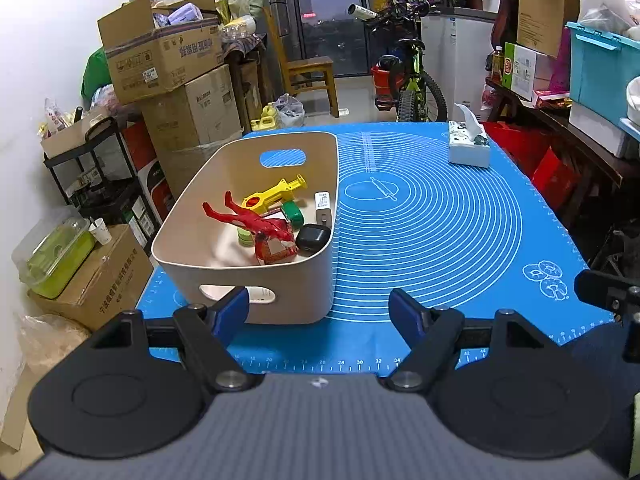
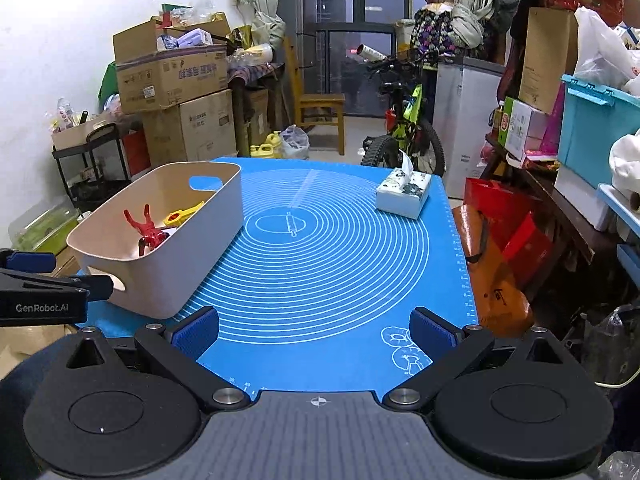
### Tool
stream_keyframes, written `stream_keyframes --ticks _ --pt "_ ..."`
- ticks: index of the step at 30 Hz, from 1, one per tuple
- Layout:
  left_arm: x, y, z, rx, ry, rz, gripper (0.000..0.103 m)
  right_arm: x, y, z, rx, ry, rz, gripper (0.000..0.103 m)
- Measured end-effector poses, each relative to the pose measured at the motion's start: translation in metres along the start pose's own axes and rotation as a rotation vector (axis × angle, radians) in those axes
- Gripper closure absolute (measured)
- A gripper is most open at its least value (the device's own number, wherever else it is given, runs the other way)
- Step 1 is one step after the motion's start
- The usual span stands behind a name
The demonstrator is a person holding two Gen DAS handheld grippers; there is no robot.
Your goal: Organize rigid objects
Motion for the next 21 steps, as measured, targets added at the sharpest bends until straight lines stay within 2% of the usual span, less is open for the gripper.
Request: stream_keyframes --ticks 21 --pt "-0.0049 -0.0057 -0.0005 -0.019 0.018 -0.002 0.026 -0.0105 -0.0006 0.0005 0.005 -0.015 0.026 0.002"
Point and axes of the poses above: each gripper's, at about its wrist camera, not at the fingertips, and y roughly against the way its jaws point, z to its right, x to its top, the point moved 9 cm from there along -y, roughly the way its jaws point, and after that the axes turned 2 degrees about z, right-handed, at the moved point
